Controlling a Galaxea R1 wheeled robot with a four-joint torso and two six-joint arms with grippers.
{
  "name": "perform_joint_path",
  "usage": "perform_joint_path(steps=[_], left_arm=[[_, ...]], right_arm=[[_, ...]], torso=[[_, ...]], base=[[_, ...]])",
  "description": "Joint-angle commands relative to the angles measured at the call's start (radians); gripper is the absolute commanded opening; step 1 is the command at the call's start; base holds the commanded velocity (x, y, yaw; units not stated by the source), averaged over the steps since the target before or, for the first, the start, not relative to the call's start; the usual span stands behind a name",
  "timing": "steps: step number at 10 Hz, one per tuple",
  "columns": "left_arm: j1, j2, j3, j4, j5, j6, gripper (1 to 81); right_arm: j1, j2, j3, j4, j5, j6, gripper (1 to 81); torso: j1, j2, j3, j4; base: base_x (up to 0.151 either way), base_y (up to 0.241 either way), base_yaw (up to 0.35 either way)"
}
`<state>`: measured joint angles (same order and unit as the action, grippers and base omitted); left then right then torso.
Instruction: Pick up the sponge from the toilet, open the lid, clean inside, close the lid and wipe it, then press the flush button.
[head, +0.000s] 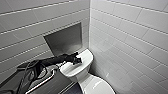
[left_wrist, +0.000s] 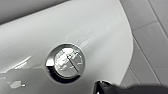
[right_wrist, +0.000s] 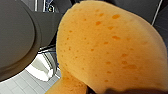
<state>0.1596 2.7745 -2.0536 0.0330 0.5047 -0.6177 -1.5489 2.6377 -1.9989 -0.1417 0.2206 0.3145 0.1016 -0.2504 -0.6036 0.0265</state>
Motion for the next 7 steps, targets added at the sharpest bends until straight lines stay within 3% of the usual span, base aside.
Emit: perform_joint_path(steps=[1, 2, 4, 7], left_arm=[[-0.180, -0.210, 0.335, -0.019, 0.046, -0.014, 1.0], [-0.173, -0.280, 0.430, -0.019, 0.046, -0.014, 1.0], [-0.119, -0.404, 0.613, -0.018, 0.046, -0.020, 1.0], [0.114, -0.559, 0.799, 0.054, 0.035, -0.020, 1.0]], right_arm=[[-0.014, -0.014, 0.016, 0.001, -0.066, 0.002, 1.0], [-0.014, -0.017, 0.016, 0.002, -0.066, 0.003, 1.0], [-0.014, -0.016, -0.001, 0.005, -0.066, 0.005, 1.0], [-0.014, -0.009, -0.021, 0.007, -0.066, 0.005, 1.0]], torso=[[0.000, 0.000, 0.000, 0.000], [0.000, 0.000, 0.000, 0.000], [0.000, 0.000, 0.055, 0.000], [0.001, 0.000, 0.133, 0.000]], base=[[0.000, 0.000, 0.000], [0.000, 0.000, 0.000], [0.000, 0.000, 0.000], [0.000, 0.000, 0.000]])
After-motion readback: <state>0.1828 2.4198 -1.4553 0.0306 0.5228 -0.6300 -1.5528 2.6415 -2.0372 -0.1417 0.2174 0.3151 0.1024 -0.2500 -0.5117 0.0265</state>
